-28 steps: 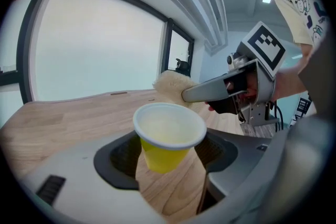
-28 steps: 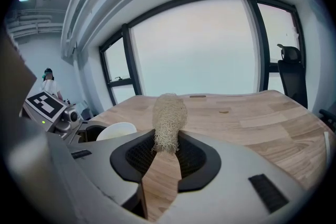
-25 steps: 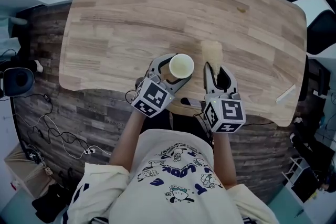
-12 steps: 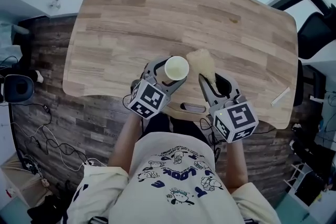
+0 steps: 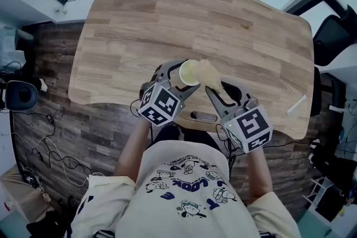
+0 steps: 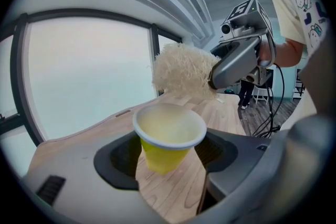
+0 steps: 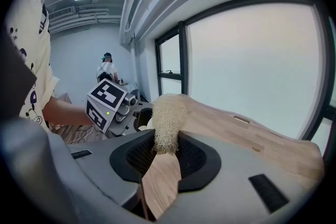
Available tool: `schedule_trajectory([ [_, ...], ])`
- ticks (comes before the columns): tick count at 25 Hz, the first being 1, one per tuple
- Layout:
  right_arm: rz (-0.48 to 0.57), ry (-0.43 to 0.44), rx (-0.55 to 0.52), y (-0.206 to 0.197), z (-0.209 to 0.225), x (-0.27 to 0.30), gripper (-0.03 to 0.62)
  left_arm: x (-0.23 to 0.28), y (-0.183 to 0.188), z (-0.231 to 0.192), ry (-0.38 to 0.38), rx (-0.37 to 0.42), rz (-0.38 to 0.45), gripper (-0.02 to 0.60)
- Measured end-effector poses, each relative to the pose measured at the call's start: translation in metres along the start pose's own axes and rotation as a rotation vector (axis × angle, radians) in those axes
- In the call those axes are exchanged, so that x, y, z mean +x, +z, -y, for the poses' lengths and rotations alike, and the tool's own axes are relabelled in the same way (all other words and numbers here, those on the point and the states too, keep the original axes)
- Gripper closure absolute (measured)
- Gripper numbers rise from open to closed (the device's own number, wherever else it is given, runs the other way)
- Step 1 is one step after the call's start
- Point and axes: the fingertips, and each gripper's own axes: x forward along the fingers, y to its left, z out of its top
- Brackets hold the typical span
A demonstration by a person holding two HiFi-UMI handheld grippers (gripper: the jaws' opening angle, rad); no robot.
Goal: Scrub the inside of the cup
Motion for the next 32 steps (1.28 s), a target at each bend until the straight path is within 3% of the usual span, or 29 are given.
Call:
schedule_trajectory([
  [7, -0.087, 0.005, -0.095, -0.008, -0.003, 0.005, 0.494, -0.002, 0.012, 0.006, -0.029, 0.014, 0.015, 0.252],
  [32, -0.200, 0.102, -0.132, -0.039, 0.009, 0.012, 0.494, -0.005, 0.005, 0.018, -0.095, 0.171, -0.093, 0.253],
])
